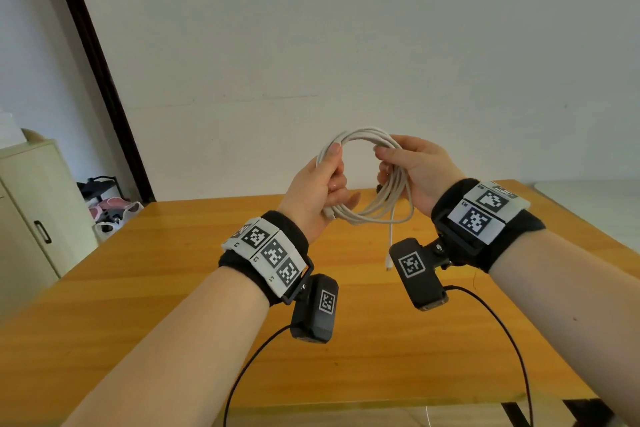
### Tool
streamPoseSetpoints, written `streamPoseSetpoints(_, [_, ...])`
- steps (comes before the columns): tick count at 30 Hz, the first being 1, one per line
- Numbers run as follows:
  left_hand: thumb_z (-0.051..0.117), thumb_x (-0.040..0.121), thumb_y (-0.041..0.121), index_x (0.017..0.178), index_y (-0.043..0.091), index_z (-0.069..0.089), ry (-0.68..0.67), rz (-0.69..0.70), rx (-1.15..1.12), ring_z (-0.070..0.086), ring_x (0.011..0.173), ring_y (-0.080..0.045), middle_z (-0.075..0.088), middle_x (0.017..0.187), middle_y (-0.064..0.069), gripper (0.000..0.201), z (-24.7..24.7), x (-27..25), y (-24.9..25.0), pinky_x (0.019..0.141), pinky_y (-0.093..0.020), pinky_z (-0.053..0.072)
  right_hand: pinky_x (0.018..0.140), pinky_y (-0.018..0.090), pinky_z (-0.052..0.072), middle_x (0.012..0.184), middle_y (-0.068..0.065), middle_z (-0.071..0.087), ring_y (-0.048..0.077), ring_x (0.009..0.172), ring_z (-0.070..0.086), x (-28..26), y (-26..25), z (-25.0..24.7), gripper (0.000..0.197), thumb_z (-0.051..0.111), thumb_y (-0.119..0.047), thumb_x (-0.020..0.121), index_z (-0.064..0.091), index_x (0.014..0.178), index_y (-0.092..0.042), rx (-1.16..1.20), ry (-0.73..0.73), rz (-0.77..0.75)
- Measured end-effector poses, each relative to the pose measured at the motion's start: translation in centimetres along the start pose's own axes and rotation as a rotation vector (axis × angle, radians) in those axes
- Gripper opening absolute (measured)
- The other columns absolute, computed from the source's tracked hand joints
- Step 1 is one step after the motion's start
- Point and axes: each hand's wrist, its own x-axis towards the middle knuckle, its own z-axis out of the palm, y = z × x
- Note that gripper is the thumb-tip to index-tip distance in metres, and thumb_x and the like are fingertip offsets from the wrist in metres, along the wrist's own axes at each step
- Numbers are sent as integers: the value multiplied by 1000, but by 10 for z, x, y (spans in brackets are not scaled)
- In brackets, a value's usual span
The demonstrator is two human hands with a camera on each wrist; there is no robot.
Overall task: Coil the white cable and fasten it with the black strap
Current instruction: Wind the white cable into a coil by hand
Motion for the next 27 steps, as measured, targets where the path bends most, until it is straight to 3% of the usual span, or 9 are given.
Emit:
streamPoseSetpoints(5, [47,93,43,76,16,44,46,-21,134,48,57,-12,41,63,2,32,-3,-2,-7,68,-35,58,44,18,37,70,5,52,12,53,42,3,0,2,18,58,2,86,65,103,0,-137,10,-126])
streamPoseSetpoints(8, [46,94,44,87,13,49,107,13,318,58,65,-14,51,72,-1,32,-3,-3,-11,67,-36,56,44,18,33,69,8,51,12,53,39,3,-2,3,16,59,0,86,68,99,-1,-256,21,-172])
streamPoseSetpoints(10, [47,95,40,103,10,48,150,76,452,64,67,-15,54,79,-3,31,-4,-1,-13,68,-42,58,46,20,34,72,14,50,14,54,37,4,-5,3,13,60,-3,86,70,95,-2,-376,29,-205])
streamPoseSetpoints(13, [51,95,25,120,18,37,174,177,546,70,69,-18,59,86,-4,30,-4,-1,-12,68,-48,58,52,25,38,70,14,51,16,55,39,6,-9,4,12,61,-8,86,71,91,-7,-583,25,-252])
streamPoseSetpoints(17, [61,89,20,133,32,31,171,251,641,70,89,-22,55,114,-7,55,-7,-1,-9,73,-48,59,59,30,41,66,6,53,16,56,42,6,-14,2,16,60,-11,87,72,96,-6,-739,23,-291])
streamPoseSetpoints(20, [67,84,29,135,27,39,167,325,805,57,110,-17,50,129,-2,58,-10,4,-7,87,-33,52,62,32,44,70,3,58,16,60,46,2,-15,1,17,59,-14,87,72,99,-10,-883,-17,-328])
streamPoseSetpoints(23, [64,86,32,132,19,48,138,367,953,54,107,-12,55,124,0,50,-8,7,-4,85,-21,41,63,23,46,81,1,65,10,64,53,0,-13,2,19,61,-15,87,72,102,-15,-948,-62,-346])
streamPoseSetpoints(25, [58,90,29,123,14,54,109,356,971,56,89,-8,60,103,2,36,-4,7,-1,76,-17,43,62,17,44,78,-4,65,4,64,53,0,-12,4,18,62,-14,86,72,101,-15,-939,-76,-348])
streamPoseSetpoints(27, [51,95,24,111,12,56,85,310,869,59,77,-6,60,91,0,21,0,6,0,75,-24,51,61,21,44,71,-6,61,6,59,49,1,-13,5,18,62,-14,86,73,100,-15,-892,-62,-342])
